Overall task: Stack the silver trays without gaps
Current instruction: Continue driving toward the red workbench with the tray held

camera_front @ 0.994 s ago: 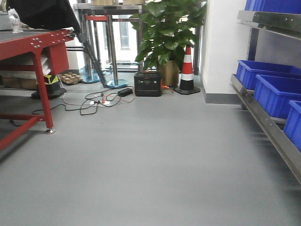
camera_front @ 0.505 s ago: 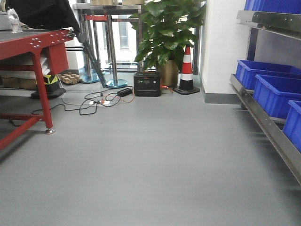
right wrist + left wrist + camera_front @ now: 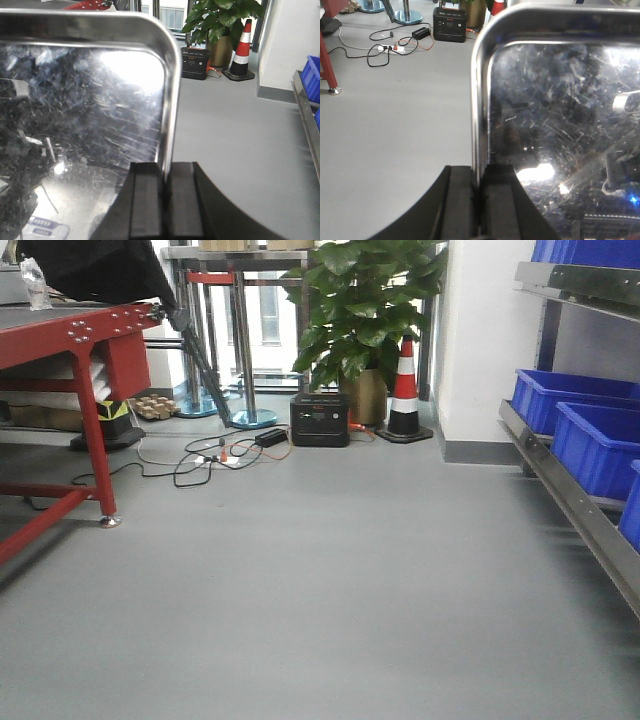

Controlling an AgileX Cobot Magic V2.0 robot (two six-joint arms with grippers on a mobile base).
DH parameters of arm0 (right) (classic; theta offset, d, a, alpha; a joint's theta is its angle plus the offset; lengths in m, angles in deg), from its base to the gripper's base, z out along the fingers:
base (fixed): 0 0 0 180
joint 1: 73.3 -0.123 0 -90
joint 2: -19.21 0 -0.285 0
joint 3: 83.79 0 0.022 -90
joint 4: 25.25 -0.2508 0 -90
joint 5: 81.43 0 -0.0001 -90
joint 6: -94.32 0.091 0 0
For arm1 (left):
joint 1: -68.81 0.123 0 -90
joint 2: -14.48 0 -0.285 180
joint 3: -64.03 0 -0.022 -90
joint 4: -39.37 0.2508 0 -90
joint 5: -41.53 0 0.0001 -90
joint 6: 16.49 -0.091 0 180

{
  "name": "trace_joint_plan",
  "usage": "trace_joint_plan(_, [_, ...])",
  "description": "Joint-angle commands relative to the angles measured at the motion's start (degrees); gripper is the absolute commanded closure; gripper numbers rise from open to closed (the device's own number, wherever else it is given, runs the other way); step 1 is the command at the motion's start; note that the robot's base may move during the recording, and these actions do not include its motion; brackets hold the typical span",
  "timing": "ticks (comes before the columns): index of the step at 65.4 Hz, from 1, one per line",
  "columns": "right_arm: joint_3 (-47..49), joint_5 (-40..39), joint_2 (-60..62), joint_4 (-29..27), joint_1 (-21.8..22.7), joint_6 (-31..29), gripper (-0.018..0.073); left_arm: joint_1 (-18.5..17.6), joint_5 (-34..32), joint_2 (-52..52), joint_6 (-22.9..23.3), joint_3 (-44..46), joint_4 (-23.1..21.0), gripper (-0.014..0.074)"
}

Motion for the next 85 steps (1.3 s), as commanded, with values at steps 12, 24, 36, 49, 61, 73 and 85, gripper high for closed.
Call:
trace_joint_plan(12, [0.43, -0.35, 0.18, 2.55, -0.12, -0.61, 0.0634, -0.29, -1.73, -0.12, -0.12, 0.44, 0.80, 0.0612])
trace_joint_plan(24, [0.43, -0.47, 0.18, 2.55, -0.12, -0.61, 0.0634, -0.29, -1.73, -0.12, -0.12, 0.44, 0.80, 0.0612])
trace_joint_plan(36, [0.43, -0.47, 0.18, 2.55, -0.12, -0.61, 0.0634, -0.29, -1.73, -0.12, -0.12, 0.44, 0.80, 0.0612])
trace_joint_plan(49, [0.43, -0.47, 0.18, 2.55, -0.12, -0.61, 0.0634, -0.29, -1.73, -0.12, -0.12, 0.44, 0.80, 0.0612])
trace_joint_plan(61, [0.43, -0.32, 0.18, 2.55, -0.12, -0.61, 0.0634, -0.29, -1.73, -0.12, -0.12, 0.44, 0.80, 0.0612])
trace_joint_plan(73, [0.43, -0.31, 0.18, 2.55, -0.12, -0.61, 0.0634, -0.29, -1.73, -0.12, -0.12, 0.44, 0.80, 0.0612])
trace_joint_plan(85, [0.43, 0.42, 0.18, 2.55, -0.12, -0.61, 0.0634, -0.29, -1.73, -0.12, -0.12, 0.44, 0.80, 0.0612])
